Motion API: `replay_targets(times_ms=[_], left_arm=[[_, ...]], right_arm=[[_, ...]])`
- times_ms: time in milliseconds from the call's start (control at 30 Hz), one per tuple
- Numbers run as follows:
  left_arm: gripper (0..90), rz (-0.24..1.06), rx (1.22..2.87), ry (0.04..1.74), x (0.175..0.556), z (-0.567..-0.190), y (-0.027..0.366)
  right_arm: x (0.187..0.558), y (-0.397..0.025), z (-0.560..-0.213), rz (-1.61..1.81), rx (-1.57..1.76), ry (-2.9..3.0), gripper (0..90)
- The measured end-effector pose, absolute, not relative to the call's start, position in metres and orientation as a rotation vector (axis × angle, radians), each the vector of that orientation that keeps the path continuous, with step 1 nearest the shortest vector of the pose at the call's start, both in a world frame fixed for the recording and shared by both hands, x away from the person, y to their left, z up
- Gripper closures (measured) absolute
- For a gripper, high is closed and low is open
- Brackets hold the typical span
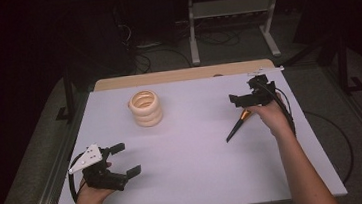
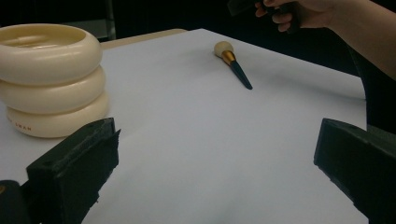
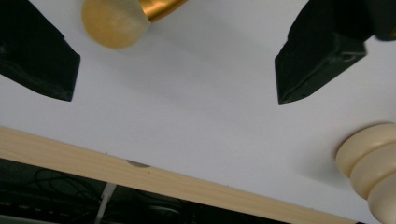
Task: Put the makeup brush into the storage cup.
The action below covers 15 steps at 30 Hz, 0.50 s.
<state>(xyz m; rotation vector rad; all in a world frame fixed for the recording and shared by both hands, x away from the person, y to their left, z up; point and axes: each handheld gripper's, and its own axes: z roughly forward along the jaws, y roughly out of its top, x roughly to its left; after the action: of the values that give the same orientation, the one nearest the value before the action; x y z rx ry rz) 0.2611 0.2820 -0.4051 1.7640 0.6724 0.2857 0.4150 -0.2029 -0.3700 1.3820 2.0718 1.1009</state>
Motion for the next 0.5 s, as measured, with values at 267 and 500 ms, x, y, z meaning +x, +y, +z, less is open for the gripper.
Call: replay_targets(times_ms=[267, 500], left_arm=[[0.0, 0.282, 1.763, 0.673, 0.2612, -0.4054, 0.2818], [0.0, 0.283, 1.764, 0.672, 0.2611, -0.4053, 0.2818]], right_arm=[[0.4139, -0.2037, -0.3717, 1.040, 1.449, 2.091, 6.7], [0.4152, -0.2058, -0.3756, 0.995, 1.515, 2.124, 12.2]])
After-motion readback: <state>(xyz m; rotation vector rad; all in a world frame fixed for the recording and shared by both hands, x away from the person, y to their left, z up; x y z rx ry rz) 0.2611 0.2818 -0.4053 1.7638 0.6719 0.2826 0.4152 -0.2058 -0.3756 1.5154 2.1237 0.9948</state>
